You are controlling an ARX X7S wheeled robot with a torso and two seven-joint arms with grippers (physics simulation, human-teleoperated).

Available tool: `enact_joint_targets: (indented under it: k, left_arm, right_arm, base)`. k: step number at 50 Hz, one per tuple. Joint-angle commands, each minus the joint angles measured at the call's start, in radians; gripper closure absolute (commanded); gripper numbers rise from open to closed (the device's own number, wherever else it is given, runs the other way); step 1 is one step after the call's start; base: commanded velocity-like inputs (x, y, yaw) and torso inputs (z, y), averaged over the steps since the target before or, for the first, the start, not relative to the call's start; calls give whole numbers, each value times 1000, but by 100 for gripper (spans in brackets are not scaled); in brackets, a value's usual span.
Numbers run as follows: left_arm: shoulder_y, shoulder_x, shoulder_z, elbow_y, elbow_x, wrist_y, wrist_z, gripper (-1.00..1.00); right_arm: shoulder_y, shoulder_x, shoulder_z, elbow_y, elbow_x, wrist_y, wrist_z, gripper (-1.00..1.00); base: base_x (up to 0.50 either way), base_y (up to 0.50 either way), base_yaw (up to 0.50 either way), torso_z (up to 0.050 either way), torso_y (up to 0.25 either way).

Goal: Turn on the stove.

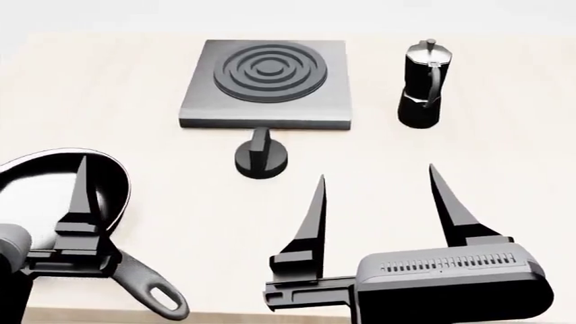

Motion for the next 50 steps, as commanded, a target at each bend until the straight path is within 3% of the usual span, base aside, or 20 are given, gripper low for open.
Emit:
enact_joint_targets:
  k: [1,50]
  left_arm:
    - [0,-8,1,-4,-8,4,-6,-100]
    - [-1,-30,19,-14,-33,19,-35,-100]
  right_arm:
    - [3,6,-10,5,2,-1,8,-100]
    - [6,29,-43,34,22,-23,24,-100]
  base:
    - [0,184,0,0,0]
    - [0,163,0,0,0]
